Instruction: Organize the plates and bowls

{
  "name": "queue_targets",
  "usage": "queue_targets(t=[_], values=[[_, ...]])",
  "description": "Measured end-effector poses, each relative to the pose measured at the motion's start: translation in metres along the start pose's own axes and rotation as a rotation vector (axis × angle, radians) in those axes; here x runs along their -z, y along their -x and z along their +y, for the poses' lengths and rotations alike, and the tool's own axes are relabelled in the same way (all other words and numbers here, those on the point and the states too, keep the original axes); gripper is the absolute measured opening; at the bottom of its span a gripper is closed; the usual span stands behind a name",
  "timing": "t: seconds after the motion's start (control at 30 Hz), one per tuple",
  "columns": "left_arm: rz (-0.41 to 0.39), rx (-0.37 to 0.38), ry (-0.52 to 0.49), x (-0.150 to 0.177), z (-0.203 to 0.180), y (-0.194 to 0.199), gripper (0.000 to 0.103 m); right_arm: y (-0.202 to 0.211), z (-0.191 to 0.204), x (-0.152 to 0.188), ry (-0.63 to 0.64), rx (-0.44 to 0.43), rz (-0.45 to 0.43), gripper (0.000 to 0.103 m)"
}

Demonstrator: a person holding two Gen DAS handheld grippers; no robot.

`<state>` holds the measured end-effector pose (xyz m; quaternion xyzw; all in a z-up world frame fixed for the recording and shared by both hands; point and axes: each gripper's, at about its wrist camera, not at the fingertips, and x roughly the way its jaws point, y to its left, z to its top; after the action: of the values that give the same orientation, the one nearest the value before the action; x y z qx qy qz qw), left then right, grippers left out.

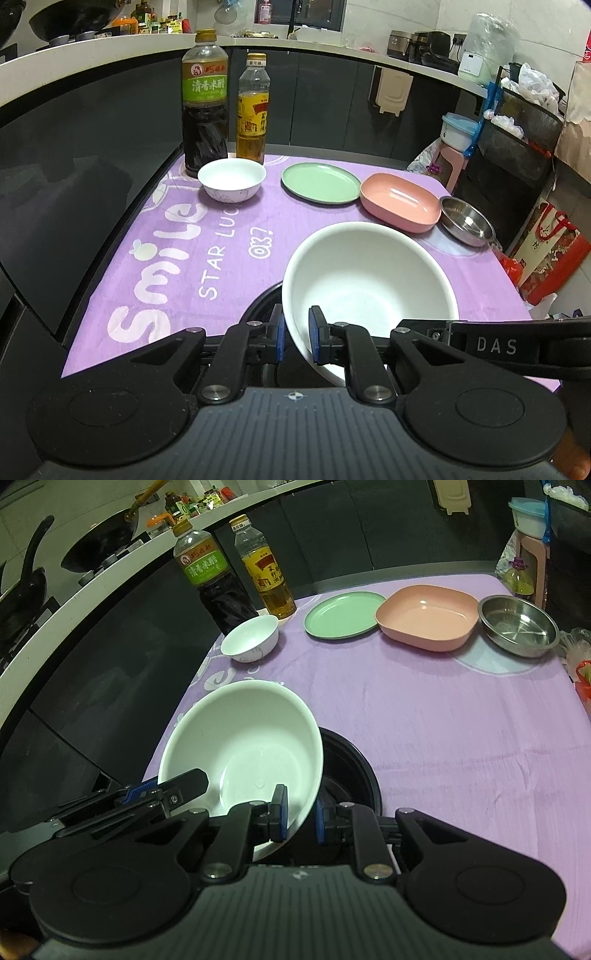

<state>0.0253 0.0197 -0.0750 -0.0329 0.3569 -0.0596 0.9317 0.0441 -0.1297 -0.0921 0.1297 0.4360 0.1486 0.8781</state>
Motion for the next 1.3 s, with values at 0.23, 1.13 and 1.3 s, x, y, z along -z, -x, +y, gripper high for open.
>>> queue_targets(t=[0.23,1.13,1.3], values=[[0.017,0.003,-0.008,0.008,-0.001,0.001,0.011,0.003,-0.003,0.008,-0.006,0.002,0.004,0.018],[0.13,-0.034,-0.02,0.025,0.009,-0.031,0.011,-0.033,-0.008,0.015,0.006,0.059,0.102,0.018],[0.131,-0.032,-0.02,0.025,0.011,-0.032,0.011,-0.037,-0.006,0.015,0.025,0.069,0.104,0.018]])
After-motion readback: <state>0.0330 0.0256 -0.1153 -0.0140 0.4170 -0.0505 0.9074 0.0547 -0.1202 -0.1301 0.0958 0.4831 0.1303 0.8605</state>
